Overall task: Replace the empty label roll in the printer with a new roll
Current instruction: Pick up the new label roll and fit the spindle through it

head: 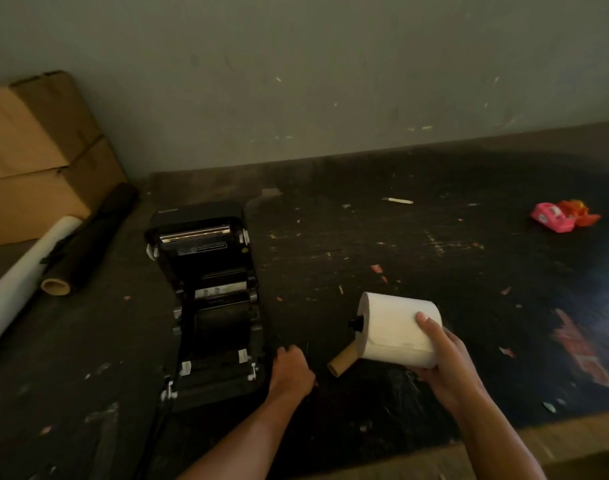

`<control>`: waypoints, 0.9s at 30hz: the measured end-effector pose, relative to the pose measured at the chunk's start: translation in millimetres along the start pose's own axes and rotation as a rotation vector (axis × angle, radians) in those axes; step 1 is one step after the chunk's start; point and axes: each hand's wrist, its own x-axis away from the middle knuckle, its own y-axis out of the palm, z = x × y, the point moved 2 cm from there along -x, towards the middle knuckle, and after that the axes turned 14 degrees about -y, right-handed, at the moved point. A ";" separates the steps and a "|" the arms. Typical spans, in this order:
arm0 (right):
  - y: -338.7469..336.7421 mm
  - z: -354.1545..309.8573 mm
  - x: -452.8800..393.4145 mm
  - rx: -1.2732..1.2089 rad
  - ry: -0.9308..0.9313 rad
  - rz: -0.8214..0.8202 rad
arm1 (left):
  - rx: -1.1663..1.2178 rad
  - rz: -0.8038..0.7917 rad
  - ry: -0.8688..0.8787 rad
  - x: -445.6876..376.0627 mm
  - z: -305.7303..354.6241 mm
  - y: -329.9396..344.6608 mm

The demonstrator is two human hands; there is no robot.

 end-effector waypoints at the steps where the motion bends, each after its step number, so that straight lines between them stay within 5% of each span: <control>1: -0.2 2.1 -0.4 -0.004 0.007 -0.002 | 0.011 -0.006 -0.014 -0.7 -0.1 0.3; 11: 9.7 12.2 -2.1 0.018 0.036 -0.009 | 0.171 -0.083 -0.034 -3.5 -2.3 -5.6; 16: 10.8 12.5 -1.5 0.004 0.033 -0.016 | 0.929 -0.397 -0.049 7.5 5.0 -20.7; 19: 15.3 10.7 -0.6 -0.022 0.025 -0.026 | 1.175 -0.487 0.096 20.9 12.8 -43.7; 22: 22.8 6.5 -0.2 -0.049 0.022 -0.049 | 1.184 -0.408 0.266 36.5 16.1 -63.3; 27: 37.8 0.7 -1.5 -0.069 0.013 -0.079 | 0.937 -0.013 0.552 58.6 12.6 -74.8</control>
